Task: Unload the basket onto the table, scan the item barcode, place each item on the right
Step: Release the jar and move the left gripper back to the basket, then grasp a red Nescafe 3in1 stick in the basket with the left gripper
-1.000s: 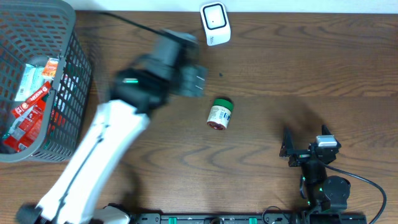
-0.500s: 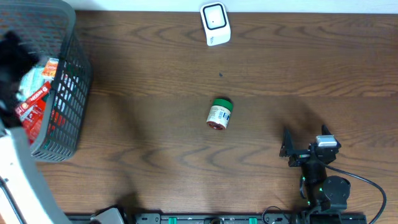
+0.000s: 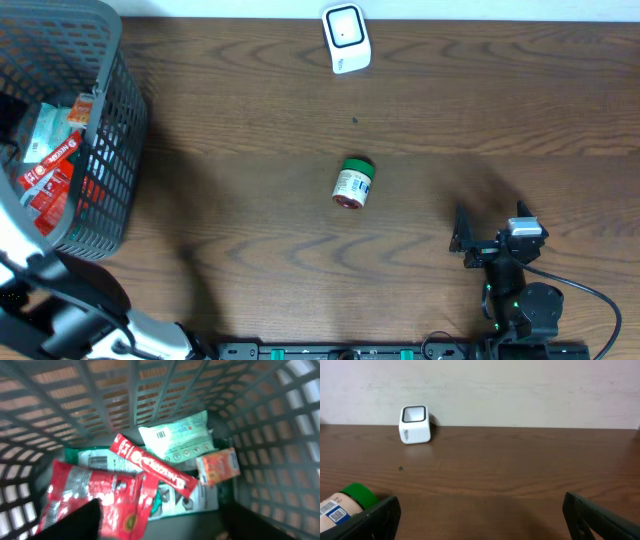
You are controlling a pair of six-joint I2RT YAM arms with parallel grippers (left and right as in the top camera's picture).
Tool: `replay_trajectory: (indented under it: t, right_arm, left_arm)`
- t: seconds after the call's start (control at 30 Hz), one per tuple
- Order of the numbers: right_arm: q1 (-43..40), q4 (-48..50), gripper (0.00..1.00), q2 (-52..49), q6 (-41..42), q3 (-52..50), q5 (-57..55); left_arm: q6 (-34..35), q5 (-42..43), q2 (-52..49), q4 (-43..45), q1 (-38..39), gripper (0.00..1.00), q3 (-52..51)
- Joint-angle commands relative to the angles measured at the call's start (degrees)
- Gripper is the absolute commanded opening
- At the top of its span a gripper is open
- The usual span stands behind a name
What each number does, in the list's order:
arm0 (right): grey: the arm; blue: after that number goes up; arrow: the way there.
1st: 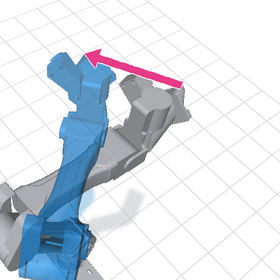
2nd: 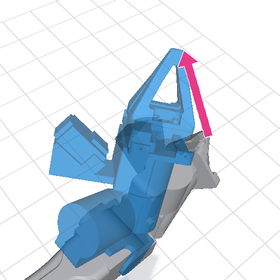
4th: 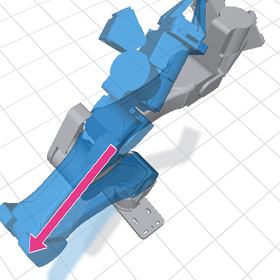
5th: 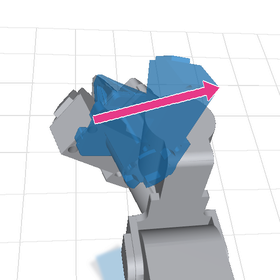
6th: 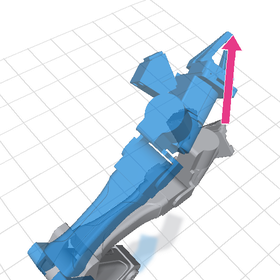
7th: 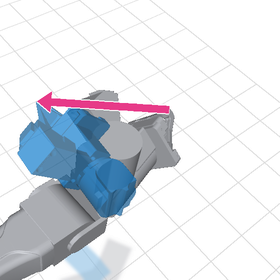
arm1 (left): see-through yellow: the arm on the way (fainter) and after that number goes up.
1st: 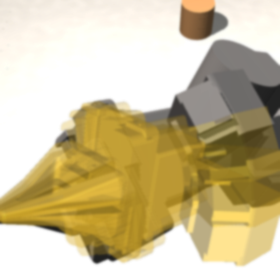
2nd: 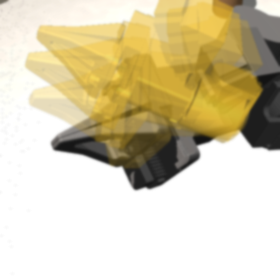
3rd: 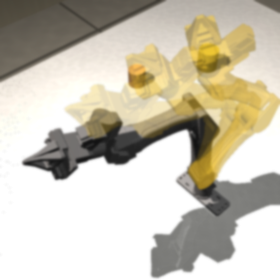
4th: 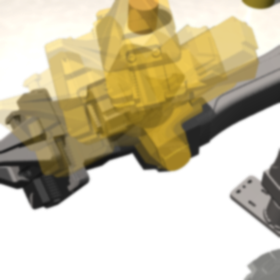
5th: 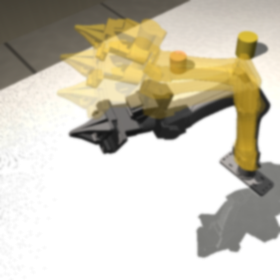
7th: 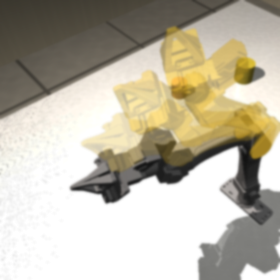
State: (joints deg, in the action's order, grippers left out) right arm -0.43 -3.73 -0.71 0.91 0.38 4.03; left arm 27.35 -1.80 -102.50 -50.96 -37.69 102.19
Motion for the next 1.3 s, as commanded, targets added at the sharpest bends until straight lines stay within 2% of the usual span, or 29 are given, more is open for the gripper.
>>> replay_trajectory:
  t: [0.0,0.13,0.5,0.67,0.77,0.83,1.07,1.27]
  right_arm:
    - [0.52,-0.22,0.99,0.22,0.76,-0.07,-0.13]
    - [0.52,-0.22,0.99,0.22,0.76,-0.07,-0.13]
    - [0.52,-0.22,0.99,0.22,0.76,-0.07,-0.13]
    - [0.52,-0.22,0.99,0.22,0.76,-0.09,-0.13]
    - [0.52,-0.22,0.99,0.22,0.76,-0.09,-0.13]
    - [0.52,-0.22,0.99,0.22,0.76,-0.07,-0.13]
    - [0.52,-0.22,0.99,0.22,0.76,-0.07,-0.13]
    - [0.52,-0.22,0.99,0.22,0.76,-0.07,-0.13]
  left_arm:
    - [9.03,-0.37,-3.56,1.4,0.04,0.66,0.26]
    - [16.87,-0.37,-7.21,3.15,0.17,0.67,0.26]
    - [28.35,-0.37,-16.39,5.14,2.38,0.69,0.26]
    - [29.42,-0.37,-18.75,7.43,3.5,0.68,0.26]
    - [29.53,-0.42,-19.02,8.07,4.2,0.6,0.26]
    - [29.62,-0.44,-19.02,8.28,4.55,0.58,0.26]
    - [37.07,-0.46,-19.06,8.35,4.68,0.58,-1.07]
    - [37.03,-0.44,-20.26,9.07,4.68,0.58,-1.75]
